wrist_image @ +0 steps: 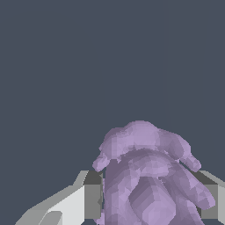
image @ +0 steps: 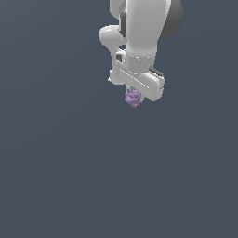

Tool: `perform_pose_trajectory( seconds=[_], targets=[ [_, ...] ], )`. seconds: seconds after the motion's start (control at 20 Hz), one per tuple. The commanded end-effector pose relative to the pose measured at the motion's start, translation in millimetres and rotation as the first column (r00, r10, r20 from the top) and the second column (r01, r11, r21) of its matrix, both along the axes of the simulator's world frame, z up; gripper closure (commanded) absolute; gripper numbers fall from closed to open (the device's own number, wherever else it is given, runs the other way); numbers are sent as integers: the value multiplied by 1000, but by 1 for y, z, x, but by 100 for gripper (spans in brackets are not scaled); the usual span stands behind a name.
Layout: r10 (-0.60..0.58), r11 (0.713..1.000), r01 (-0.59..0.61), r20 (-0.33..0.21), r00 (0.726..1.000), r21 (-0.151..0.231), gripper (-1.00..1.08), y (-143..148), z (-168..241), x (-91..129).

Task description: Pick up the object and move it to a goal position.

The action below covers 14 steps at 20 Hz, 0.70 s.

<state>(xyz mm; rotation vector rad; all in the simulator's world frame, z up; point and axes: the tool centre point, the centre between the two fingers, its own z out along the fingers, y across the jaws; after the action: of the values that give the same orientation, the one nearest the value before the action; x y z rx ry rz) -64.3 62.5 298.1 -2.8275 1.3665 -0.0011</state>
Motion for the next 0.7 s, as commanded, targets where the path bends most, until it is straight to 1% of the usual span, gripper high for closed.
perform_pose_trajectory(
  seconds=[0.0, 0.45, 0.65],
  targets=[
    [0, 1000, 0, -1, 1000, 0, 108, -5, 27, -3],
    [0, 1000, 0, -1, 1000, -1, 108, -22, 121, -11],
    [0, 1000, 0, -1, 1000, -1, 108, -28, 155, -13]
  ],
)
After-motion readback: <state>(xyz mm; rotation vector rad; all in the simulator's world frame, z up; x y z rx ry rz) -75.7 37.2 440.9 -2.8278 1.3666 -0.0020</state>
